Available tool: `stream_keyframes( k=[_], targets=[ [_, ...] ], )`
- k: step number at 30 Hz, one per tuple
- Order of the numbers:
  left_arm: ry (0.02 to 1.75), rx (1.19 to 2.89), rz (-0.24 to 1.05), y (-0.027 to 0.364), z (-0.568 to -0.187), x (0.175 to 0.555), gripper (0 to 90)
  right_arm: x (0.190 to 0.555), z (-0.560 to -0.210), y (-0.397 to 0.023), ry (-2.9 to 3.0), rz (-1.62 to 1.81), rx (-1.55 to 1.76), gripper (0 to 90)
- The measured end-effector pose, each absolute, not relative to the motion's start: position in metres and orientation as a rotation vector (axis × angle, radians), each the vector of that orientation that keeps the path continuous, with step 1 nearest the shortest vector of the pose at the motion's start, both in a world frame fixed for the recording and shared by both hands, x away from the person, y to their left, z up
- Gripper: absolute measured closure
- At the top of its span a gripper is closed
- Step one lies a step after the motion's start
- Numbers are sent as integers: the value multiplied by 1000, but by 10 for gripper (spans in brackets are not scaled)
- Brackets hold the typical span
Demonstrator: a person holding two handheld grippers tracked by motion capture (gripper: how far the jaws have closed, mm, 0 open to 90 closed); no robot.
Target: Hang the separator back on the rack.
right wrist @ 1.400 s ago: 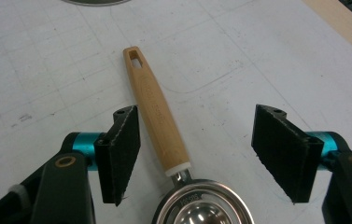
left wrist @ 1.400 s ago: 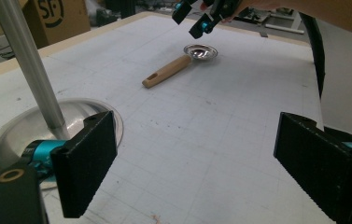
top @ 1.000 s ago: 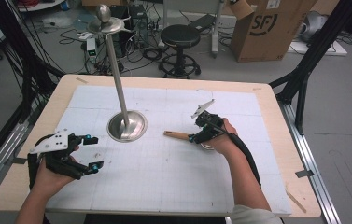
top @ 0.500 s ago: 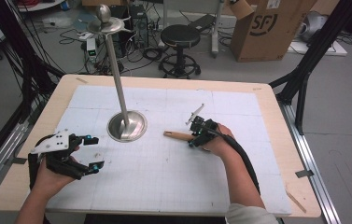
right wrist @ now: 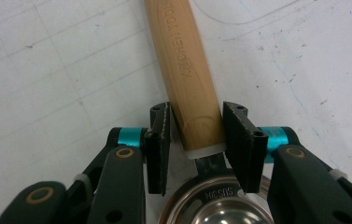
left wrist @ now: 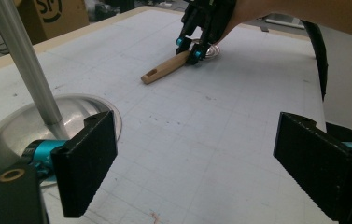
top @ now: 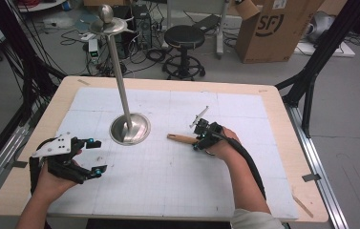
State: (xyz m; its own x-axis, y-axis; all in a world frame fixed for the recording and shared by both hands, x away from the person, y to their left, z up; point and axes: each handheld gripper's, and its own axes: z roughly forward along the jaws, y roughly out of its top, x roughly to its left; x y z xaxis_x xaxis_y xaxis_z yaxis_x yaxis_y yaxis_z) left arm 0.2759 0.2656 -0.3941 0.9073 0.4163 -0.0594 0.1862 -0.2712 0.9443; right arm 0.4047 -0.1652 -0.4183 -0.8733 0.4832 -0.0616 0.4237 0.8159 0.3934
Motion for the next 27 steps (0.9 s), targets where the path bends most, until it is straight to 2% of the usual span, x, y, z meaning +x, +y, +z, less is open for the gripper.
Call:
stream_keyframes(
  k=[3, 13, 27],
  targets=[
    [446, 1851, 235, 266, -394, 276, 140, 404, -418, -164, 2853, 558, 725, 691],
    [448, 1850, 235, 267, -394, 276, 140, 404, -414, -167, 2854, 593, 747, 696],
    [444, 1850, 236, 266, -394, 276, 141, 394, -385, -182, 2785, 807, 758, 695]
  ],
)
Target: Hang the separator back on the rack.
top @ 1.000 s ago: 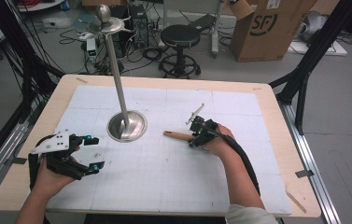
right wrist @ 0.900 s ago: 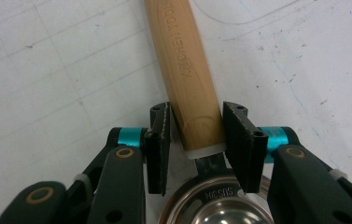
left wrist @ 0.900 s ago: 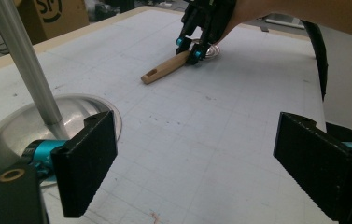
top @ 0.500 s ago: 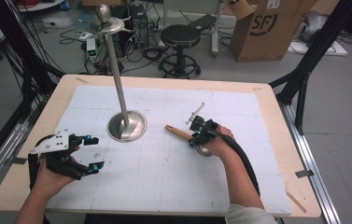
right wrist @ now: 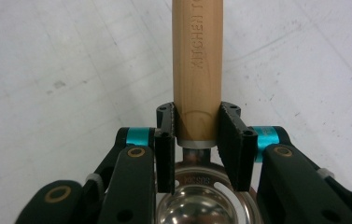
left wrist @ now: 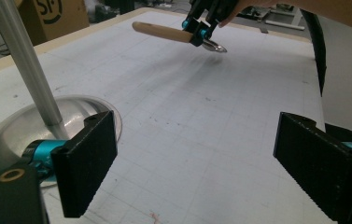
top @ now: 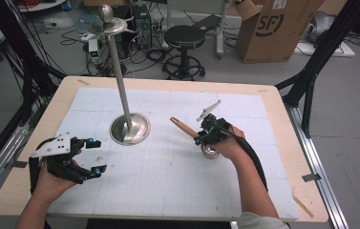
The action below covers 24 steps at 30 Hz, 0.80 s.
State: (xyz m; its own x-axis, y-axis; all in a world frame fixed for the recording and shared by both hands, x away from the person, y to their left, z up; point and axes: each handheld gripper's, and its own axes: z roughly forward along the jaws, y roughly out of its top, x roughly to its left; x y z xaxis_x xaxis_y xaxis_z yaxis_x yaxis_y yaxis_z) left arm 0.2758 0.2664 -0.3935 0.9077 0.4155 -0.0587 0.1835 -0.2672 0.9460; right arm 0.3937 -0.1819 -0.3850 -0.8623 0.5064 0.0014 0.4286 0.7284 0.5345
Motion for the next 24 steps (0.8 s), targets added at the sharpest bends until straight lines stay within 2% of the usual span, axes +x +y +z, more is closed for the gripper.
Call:
stream_keyframes(
  k=[24],
  targets=[
    [446, 1850, 238, 266, -394, 276, 140, 371, -343, -197, 2641, 1206, 680, 694]
  ],
)
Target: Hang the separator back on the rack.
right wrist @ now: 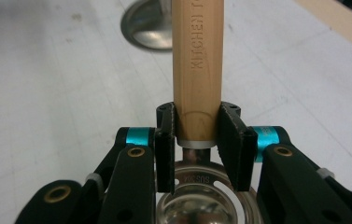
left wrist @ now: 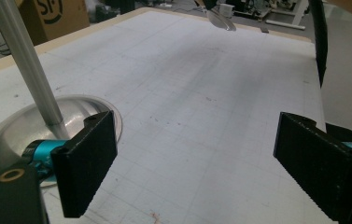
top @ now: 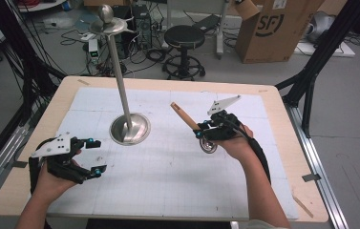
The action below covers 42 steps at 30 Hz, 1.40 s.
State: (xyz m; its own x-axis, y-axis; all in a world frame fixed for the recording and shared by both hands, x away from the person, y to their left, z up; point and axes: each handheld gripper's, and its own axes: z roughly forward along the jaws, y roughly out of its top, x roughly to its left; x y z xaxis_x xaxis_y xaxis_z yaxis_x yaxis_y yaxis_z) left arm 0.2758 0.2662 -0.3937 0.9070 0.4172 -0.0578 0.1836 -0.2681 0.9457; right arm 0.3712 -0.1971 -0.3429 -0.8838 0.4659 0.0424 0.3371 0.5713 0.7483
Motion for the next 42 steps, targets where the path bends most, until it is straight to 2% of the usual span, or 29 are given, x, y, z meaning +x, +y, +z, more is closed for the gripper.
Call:
stream_keyframes(
  k=[18, 42],
  targets=[
    [448, 1847, 233, 266, -394, 276, 140, 360, -302, -201, 2504, 1507, 553, 694],
    [450, 1841, 237, 267, -394, 276, 140, 371, -254, -176, 2473, 1560, 448, 693]
  ],
)
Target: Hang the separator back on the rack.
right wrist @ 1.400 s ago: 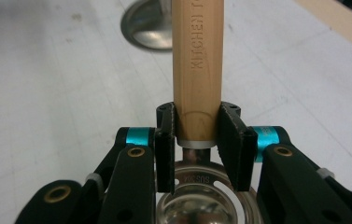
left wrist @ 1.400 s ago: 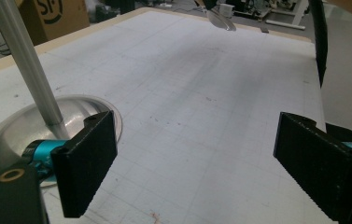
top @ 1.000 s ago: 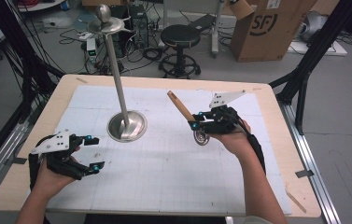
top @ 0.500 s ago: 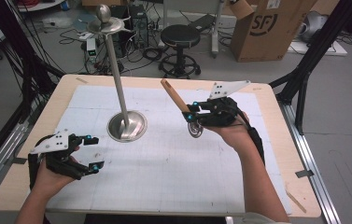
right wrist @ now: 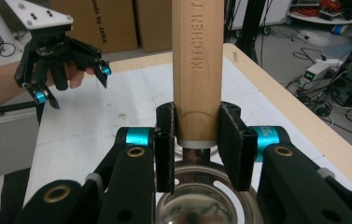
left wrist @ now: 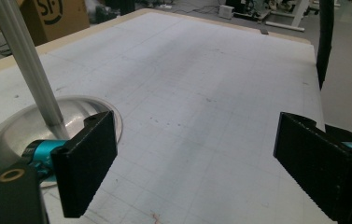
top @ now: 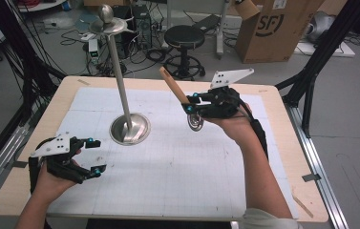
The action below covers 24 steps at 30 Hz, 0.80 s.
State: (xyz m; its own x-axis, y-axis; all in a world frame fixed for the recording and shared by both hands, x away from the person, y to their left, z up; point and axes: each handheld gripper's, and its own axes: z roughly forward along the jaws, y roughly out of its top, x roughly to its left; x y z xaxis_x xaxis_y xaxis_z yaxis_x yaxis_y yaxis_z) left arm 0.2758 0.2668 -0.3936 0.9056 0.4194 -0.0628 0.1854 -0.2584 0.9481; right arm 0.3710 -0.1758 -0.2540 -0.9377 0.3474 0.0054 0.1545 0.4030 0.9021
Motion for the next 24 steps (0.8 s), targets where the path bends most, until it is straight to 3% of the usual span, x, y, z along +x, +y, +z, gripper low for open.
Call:
stream_keyframes(
  k=[24],
  targets=[
    [447, 1838, 234, 267, -393, 276, 140, 395, -207, -145, 2452, 1543, 390, 692]
  ],
)
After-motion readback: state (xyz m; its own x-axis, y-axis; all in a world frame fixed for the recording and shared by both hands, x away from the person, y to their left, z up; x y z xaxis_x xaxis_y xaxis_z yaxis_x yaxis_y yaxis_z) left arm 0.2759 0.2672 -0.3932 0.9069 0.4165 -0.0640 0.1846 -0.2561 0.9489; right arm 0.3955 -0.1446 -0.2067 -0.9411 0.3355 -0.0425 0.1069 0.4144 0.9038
